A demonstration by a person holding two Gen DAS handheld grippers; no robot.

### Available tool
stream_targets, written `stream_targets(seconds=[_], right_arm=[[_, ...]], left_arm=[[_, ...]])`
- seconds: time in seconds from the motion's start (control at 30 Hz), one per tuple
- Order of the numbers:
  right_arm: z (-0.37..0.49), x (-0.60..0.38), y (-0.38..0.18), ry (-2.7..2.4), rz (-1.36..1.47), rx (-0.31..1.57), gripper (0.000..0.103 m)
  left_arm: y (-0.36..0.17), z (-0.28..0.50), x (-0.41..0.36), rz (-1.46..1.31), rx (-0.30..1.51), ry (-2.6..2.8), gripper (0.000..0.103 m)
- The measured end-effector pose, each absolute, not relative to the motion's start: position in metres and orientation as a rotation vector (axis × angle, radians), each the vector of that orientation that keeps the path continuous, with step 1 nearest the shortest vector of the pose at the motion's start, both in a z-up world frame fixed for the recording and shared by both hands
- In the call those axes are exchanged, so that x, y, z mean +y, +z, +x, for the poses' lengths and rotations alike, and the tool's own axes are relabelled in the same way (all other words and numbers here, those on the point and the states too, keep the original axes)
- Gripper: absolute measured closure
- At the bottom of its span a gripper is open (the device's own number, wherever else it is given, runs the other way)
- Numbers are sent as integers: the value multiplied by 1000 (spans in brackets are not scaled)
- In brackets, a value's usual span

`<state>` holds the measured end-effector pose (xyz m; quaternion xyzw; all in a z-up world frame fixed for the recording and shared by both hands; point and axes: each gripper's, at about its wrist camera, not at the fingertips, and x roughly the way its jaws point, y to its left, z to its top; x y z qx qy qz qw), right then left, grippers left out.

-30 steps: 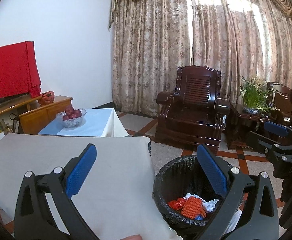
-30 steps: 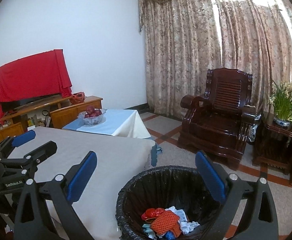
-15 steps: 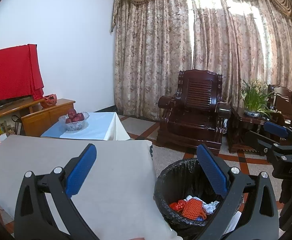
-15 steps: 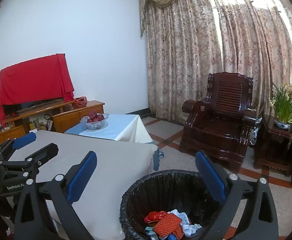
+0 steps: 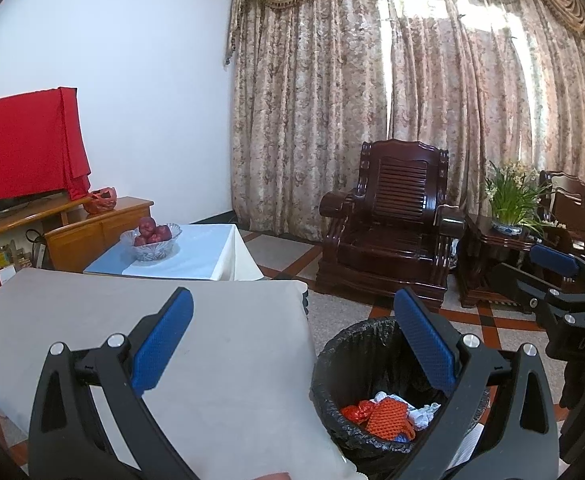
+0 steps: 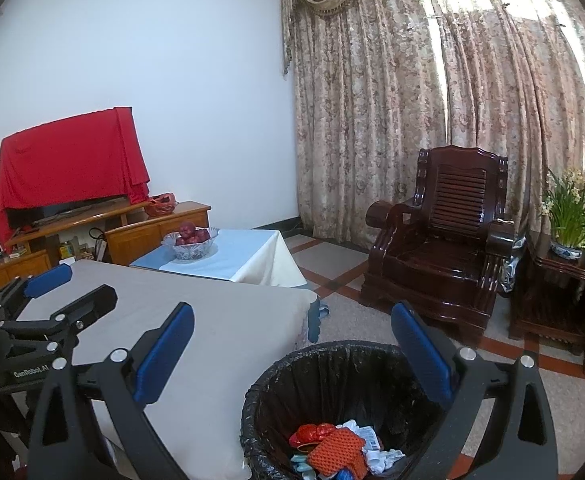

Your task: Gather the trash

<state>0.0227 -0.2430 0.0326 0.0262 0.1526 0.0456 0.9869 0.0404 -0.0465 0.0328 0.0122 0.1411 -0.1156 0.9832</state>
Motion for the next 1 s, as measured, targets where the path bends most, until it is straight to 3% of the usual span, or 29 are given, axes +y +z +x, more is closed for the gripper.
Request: stream_targets(seconds=[1.0], right_arm=[[28, -238, 28, 100, 56, 320, 6]], left_arm=[[24, 48, -39, 25, 301, -220, 5]])
